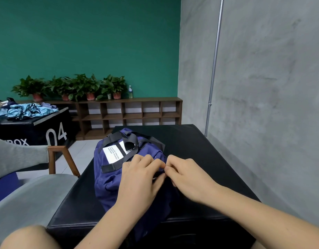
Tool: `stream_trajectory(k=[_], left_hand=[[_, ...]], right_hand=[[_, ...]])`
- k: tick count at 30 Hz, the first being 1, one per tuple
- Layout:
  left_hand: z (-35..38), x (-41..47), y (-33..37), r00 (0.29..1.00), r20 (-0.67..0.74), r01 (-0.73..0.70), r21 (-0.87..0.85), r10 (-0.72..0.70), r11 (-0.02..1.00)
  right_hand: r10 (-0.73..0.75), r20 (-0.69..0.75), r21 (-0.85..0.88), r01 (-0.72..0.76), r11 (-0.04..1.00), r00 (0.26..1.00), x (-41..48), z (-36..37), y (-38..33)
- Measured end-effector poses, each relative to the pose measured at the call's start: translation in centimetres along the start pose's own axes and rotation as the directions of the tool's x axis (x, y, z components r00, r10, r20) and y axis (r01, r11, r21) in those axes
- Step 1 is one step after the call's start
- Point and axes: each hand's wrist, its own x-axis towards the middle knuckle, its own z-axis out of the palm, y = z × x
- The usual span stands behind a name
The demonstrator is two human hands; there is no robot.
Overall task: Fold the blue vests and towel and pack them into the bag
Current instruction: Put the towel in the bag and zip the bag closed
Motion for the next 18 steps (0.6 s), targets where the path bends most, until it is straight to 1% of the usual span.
stream_trajectory(k=[1,5,8,10,11,13,16,18], left_hand=[[0.1,-0.1,-0.1,1.0,-0.002,-0.002,-0.006,0.002,1.0],[0.5,-0.4,-0.2,1.0,-0.016,-0.015,-0.023,0.015,1.0],[0.5,-0.3,0.2,1.0,-0.026,0.006,-0.06,-0.008,0.998],[0.3,-0.1,0.6,0.999,-0.027,0.039,-0.088,-0.042,0.995],[0.1,-0.1,0.7,0.998,-0.024,0.049,-0.089,-0.051,0.995],[-0.2,0.1,1.0,0.998,-0.003,0.069,-0.085,-0.07,0.994],[-1.0,0.4,1.5,0.994,0.044,0.107,-0.034,-0.105,0.994],[-1.4,0.5,1.7,0.99,0.072,0.123,0.0,-0.123,0.992]], right_hand=[[-0.022,0.022,-0.016,0.022,1.0,1.0,-0.2,0.0,0.2],[-0.104,0.107,0.056,0.098,0.994,0.989,-1.0,-0.9,0.6],[-0.16,0.096,0.036,0.157,0.987,0.983,-1.0,-1.5,1.6],[-0.159,0.079,-0.063,0.164,0.984,0.984,-0.7,-1.5,2.5],[-0.172,0.072,-0.148,0.181,0.972,0.982,-0.6,-1.3,2.8],[-0.225,0.09,-0.285,0.242,0.928,0.97,-0.3,-0.9,3.0],[-0.325,0.125,-0.422,0.347,0.838,0.937,0.4,0.2,3.0],[-0.372,0.132,-0.498,0.386,0.776,0.919,0.9,0.6,2.9]])
